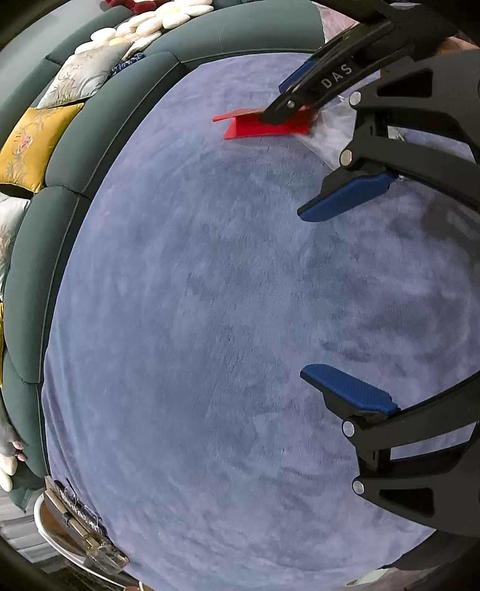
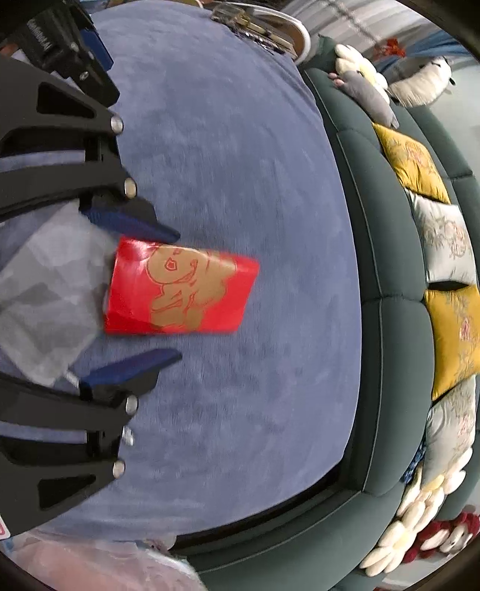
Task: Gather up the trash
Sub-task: 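Grasp the red packet with the right gripper while the left gripper grasps the grey cloth pouch, then carry the red packet and grey pouch over the white bin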
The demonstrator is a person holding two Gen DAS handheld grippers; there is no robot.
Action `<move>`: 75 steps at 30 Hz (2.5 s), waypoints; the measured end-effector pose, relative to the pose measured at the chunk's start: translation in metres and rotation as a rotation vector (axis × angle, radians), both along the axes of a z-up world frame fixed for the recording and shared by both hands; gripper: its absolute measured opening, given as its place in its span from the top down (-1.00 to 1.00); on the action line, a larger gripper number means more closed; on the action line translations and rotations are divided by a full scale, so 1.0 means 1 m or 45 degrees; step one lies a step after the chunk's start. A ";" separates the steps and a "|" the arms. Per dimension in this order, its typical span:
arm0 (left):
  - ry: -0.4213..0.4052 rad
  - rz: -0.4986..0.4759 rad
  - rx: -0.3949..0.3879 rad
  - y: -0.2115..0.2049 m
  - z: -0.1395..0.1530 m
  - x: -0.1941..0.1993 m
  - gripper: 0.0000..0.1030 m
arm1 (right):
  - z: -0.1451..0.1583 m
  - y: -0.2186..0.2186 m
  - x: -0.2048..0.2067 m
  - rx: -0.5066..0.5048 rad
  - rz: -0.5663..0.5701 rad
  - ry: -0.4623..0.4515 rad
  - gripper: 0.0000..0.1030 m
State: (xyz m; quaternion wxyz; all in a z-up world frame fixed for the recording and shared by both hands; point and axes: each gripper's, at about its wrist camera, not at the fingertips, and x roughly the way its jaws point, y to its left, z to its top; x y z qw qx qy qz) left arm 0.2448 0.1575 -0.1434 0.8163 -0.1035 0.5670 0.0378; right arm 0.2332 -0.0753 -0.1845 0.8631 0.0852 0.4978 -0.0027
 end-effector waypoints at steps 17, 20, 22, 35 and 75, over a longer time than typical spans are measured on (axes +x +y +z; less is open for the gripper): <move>0.053 -0.231 -0.142 -0.114 -0.015 -0.023 -0.69 | 0.027 -0.101 -0.056 0.095 -0.217 -0.086 0.94; 0.071 -0.248 -0.131 -0.132 -0.022 -0.025 -0.69 | 0.037 -0.114 -0.066 0.096 -0.236 -0.113 0.94; 0.085 -0.245 -0.122 -0.140 -0.027 -0.024 -0.69 | 0.041 -0.122 -0.071 0.112 -0.254 -0.122 0.94; 0.020 -0.308 0.029 -0.169 -0.029 -0.026 0.53 | 0.036 -0.133 -0.089 0.195 -0.238 -0.117 0.94; -0.275 -1.034 -0.150 -0.397 0.105 -0.130 0.85 | 0.115 -0.320 -0.247 0.100 -0.664 -0.356 0.94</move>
